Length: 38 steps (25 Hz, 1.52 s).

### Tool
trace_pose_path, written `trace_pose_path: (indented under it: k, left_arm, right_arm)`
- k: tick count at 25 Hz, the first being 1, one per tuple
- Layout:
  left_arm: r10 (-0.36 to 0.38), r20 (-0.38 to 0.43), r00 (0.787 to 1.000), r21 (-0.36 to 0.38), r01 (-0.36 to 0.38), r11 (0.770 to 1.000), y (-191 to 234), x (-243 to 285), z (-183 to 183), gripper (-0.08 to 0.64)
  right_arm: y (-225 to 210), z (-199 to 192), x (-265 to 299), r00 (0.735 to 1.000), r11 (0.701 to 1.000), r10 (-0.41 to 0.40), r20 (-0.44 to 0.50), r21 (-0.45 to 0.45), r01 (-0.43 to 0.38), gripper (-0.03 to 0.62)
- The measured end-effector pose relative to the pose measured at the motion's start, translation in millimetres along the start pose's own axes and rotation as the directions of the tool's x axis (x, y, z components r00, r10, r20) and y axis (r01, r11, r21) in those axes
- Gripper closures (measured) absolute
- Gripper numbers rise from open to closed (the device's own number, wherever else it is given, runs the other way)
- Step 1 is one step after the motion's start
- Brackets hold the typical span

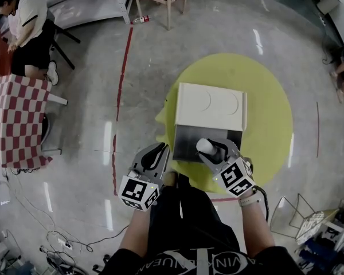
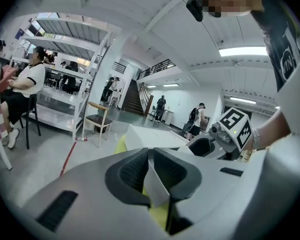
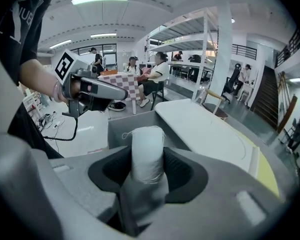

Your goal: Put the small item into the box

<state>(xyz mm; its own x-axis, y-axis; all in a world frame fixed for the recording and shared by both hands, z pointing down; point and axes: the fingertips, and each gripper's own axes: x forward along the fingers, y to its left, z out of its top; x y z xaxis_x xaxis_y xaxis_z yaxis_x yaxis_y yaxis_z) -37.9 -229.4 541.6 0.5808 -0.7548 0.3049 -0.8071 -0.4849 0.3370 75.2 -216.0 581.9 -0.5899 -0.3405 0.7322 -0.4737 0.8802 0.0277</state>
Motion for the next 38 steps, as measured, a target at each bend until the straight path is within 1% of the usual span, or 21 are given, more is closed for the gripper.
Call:
trace_pose_path:
  k: [3,6,8,11,12,17,24,28,30,33,36,38]
  left_arm:
    - [-0.003,-0.010,1.000,-0.012,0.003,1.000,-2,-2,-6,0.523]
    - [0.004,-0.013,1.000,-0.020,-0.004,1.000,0,-6,-10,0.523]
    - [0.010,-0.012,1.000,-0.028,-0.010,1.000,0,-8,-11,0.523]
    - [0.019,-0.014,1.000,-0.041,-0.020,0.999,4,-11,-15,0.523]
    - [0.023,-0.016,1.000,-0.043,-0.024,0.999,5,-12,-17,0.523]
    - [0.035,-0.019,0.999,-0.045,-0.035,0.998,6,-17,-21,0.523]
    - [0.027,-0.014,1.000,-0.040,-0.027,0.999,2,-18,-19,0.523]
    - [0.018,-0.007,1.000,-0.034,-0.018,0.999,-1,-19,-14,0.523]
    - [0.012,-0.003,1.000,-0.029,-0.012,1.000,-2,-19,-11,0.523]
    - [0.002,0.001,1.000,-0.021,-0.002,1.000,-5,-18,-8,0.523]
    - [-0.005,0.005,1.000,-0.014,0.005,1.000,-7,-18,-4,0.523]
    - [-0.010,0.010,1.000,-0.009,0.010,1.000,-9,-18,-1,0.523]
  right_arm:
    - [3,-5,4,0.999,1.000,0.024,-0.038,-0.005,-0.024,0.402]
    - [5,-7,7,0.997,0.999,0.044,-0.057,-0.001,-0.044,0.402]
    - [4,-8,6,0.997,0.998,0.060,-0.049,0.020,-0.059,0.402]
    - [3,-3,4,0.997,0.993,0.082,-0.009,0.088,-0.081,0.402]
    - [2,-2,4,0.996,0.992,0.085,-0.002,0.096,-0.084,0.402]
    - [1,-3,3,0.997,0.994,0.076,0.002,0.083,-0.076,0.402]
    - [-2,5,-8,0.998,0.992,0.027,0.062,0.124,-0.034,0.390]
    - [-9,6,-17,0.997,0.991,-0.039,0.068,0.127,0.030,0.390]
    - [-10,8,-21,0.995,0.990,-0.060,0.076,0.133,0.049,0.393]
    - [-8,10,-29,0.991,0.986,-0.079,0.103,0.151,0.063,0.411]
    - [-8,10,-36,0.987,0.984,-0.107,0.117,0.155,0.088,0.469]
    - [-8,9,-40,0.987,0.983,-0.119,0.111,0.155,0.101,0.494]
